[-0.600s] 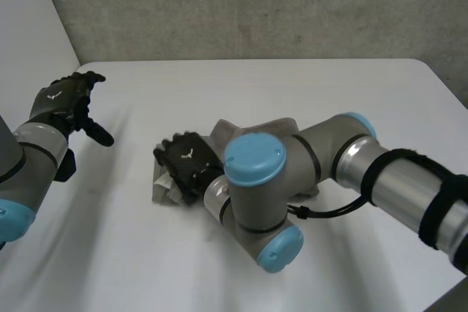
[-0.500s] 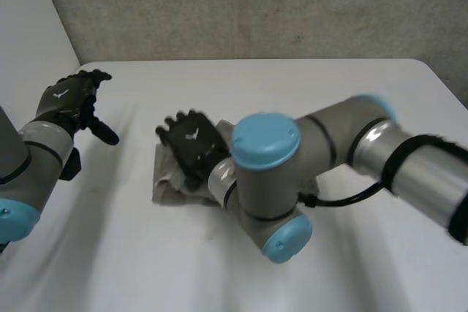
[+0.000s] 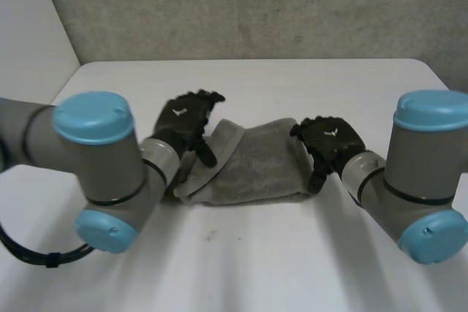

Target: Fold the towel.

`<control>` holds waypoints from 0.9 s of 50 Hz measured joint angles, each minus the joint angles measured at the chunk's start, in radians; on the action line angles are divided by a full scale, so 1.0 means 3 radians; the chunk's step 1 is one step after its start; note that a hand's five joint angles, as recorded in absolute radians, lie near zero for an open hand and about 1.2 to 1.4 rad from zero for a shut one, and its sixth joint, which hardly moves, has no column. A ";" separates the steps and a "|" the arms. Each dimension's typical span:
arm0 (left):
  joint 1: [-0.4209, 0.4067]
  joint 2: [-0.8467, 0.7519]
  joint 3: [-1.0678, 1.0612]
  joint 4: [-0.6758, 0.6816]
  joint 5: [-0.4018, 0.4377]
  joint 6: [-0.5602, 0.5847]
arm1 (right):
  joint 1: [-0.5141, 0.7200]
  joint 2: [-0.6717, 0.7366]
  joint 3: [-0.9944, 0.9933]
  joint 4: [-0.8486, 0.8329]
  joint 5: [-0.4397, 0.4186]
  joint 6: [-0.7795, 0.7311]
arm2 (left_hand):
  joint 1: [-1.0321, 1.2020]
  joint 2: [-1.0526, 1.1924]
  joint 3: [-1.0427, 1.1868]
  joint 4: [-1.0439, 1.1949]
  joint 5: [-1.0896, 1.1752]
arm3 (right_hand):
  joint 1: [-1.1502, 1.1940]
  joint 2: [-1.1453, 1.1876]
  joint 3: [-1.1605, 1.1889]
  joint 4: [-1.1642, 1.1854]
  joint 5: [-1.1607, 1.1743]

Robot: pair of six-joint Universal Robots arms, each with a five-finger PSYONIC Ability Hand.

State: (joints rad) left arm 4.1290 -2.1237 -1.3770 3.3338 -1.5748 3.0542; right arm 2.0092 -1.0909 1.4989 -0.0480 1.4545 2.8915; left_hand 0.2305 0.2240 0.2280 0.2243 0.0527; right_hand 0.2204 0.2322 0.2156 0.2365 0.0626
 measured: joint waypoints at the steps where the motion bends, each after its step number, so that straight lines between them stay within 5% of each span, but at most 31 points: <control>1: 0.0000 0.0000 0.0000 0.0000 0.0000 0.0000 | 0.0000 0.0000 0.0000 0.0000 0.0000 0.0000 | 0.0000 0.0000 0.0000 0.0000 0.0000 | 0.0000 0.0000 0.0000 0.0000 0.0000; 7: -0.0059 -0.0501 0.0341 -0.0226 -0.0022 0.0019 | -0.0036 0.0075 0.0218 -0.0257 -0.0011 -0.0009 | 0.0000 0.0002 0.0003 0.0000 0.0001 | 0.0209 0.0297 0.0366 0.0294 0.0303; 13: -0.0034 -0.0938 0.0754 -0.0510 -0.0113 0.0084 | -0.0024 0.0245 0.0360 -0.0635 -0.0023 -0.0052 | 0.0005 0.0008 0.0003 0.0006 0.0001 | 0.1163 0.1455 0.1474 0.1399 0.1310; 16: 0.0009 -0.1007 0.0871 -0.0555 -0.0311 0.0109 | -0.0011 0.0310 0.0379 -0.0715 -0.0020 -0.0108 | 0.0006 0.0011 0.0003 0.0006 0.0002 | 0.1727 0.2250 0.2289 0.2218 0.2080; 19: 0.0052 -0.1014 0.0911 -0.0563 -0.0506 0.0118 | -0.0005 0.0334 0.0386 -0.0754 -0.0016 -0.0138 | 0.0008 0.0011 0.0003 0.0006 0.0002 | 0.1727 0.2250 0.2289 0.2218 0.2080; 20: 0.0089 -0.0992 0.0919 -0.0562 -0.0695 0.0121 | 0.0003 0.0354 0.0400 -0.0822 -0.0011 -0.0172 | 0.0006 0.0011 0.0003 0.0006 0.0002 | 0.2142 0.3084 0.3118 0.3060 0.2864; 27: 0.0152 -0.0786 0.0767 -0.0538 -0.1139 0.0105 | 0.0023 0.0329 0.0449 -0.1006 -0.0015 -0.0226 | 0.0000 0.0004 -0.0003 0.0001 -0.0009 | 0.2143 0.3130 0.3226 0.3185 0.2981; 45: 0.0093 -0.0482 0.0303 -0.0453 -0.1135 0.0105 | -0.0004 0.0198 0.0578 -0.1005 -0.0028 -0.0521 | 0.0000 -0.0008 -0.0019 -0.0009 -0.0016 | 0.2187 0.3130 0.3231 0.3187 0.3018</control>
State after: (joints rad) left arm 4.1568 -2.2683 -1.2862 3.1979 -1.9152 3.0858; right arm 2.0081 -1.0314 1.6724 -0.3494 1.4462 2.7352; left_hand 0.2305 0.2216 0.2224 0.2216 0.0479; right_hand 0.8763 1.1713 1.1850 1.1925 0.9681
